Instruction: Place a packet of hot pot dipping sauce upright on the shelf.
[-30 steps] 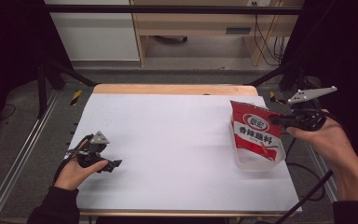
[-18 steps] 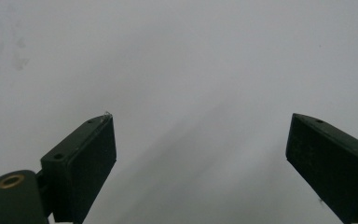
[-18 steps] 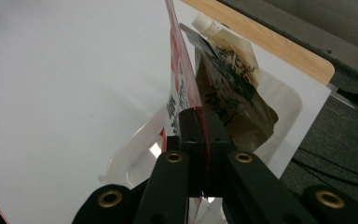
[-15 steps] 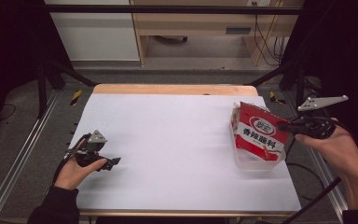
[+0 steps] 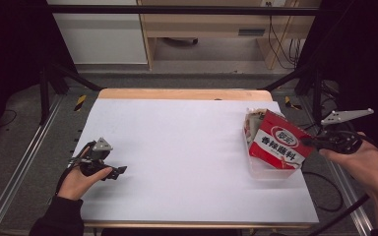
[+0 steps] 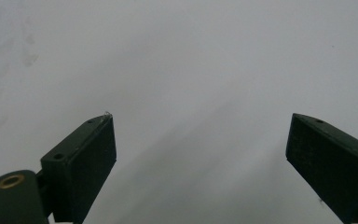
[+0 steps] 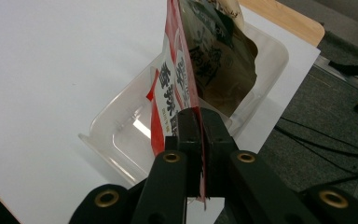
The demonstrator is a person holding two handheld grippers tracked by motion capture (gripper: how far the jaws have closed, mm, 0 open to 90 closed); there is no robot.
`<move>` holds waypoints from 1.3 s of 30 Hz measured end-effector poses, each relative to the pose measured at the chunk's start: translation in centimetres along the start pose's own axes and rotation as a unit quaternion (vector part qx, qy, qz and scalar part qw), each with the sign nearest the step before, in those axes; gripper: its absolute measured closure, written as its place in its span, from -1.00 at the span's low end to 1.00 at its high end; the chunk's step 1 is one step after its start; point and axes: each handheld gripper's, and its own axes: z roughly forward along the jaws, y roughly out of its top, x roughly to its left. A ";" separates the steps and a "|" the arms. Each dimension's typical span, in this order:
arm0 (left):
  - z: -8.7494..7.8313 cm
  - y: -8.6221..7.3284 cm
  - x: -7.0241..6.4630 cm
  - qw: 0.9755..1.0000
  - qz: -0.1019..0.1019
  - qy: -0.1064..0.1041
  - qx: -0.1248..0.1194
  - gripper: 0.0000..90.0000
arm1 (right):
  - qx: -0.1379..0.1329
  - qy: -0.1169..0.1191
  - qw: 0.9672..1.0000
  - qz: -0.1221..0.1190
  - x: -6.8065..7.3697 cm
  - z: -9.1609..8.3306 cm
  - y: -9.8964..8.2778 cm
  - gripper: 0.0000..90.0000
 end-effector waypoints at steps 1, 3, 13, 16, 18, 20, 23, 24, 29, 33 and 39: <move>0.0 0.0 0.0 1.000 -0.001 0.000 0.000 -0.81 | -0.001 -0.001 1.000 0.003 0.0 0.1 -0.1 0.94; 0.1 0.0 -0.1 1.000 -0.001 -0.001 -0.001 -0.81 | 0.002 -0.002 1.000 -0.001 -0.1 0.1 -0.3 0.85; 0.0 0.0 -0.1 1.000 0.000 0.000 -0.003 -0.81 | -0.007 -0.019 1.000 -0.015 0.6 1.0 1.3 0.08; 0.0 0.1 -0.1 1.000 0.002 0.000 -0.002 -0.81 | -0.018 -0.034 0.999 -0.028 0.9 1.3 2.3 -0.15; -0.1 0.1 -0.1 1.000 0.003 0.000 -0.002 -0.81 | -0.023 -0.040 0.998 -0.031 1.3 1.5 3.2 -0.30; -0.1 0.1 -0.1 1.000 0.003 0.000 -0.002 -0.81 | -0.031 -0.048 0.998 -0.036 1.7 1.6 4.1 -0.37; -0.1 0.1 -0.1 1.000 0.003 0.000 -0.003 -0.81 | -0.045 -0.057 0.996 -0.042 2.4 1.6 5.7 -0.48; -0.1 0.1 -0.1 1.000 0.003 0.000 -0.003 -0.81 | -0.048 -0.058 0.996 -0.038 2.7 1.7 6.2 -0.50; -0.1 0.1 -0.1 1.000 0.003 0.000 -0.004 -0.81 | -0.078 -0.071 0.993 -0.043 4.4 2.1 8.7 -0.59; -0.1 0.1 -0.1 1.000 0.004 0.001 -0.007 -0.81 | -0.091 -0.073 0.992 -0.053 6.3 2.8 10.6 -0.64; -0.2 0.1 -0.1 1.000 0.006 0.002 -0.007 -0.81 | -0.105 -0.072 0.990 -0.058 8.9 4.1 13.1 -0.66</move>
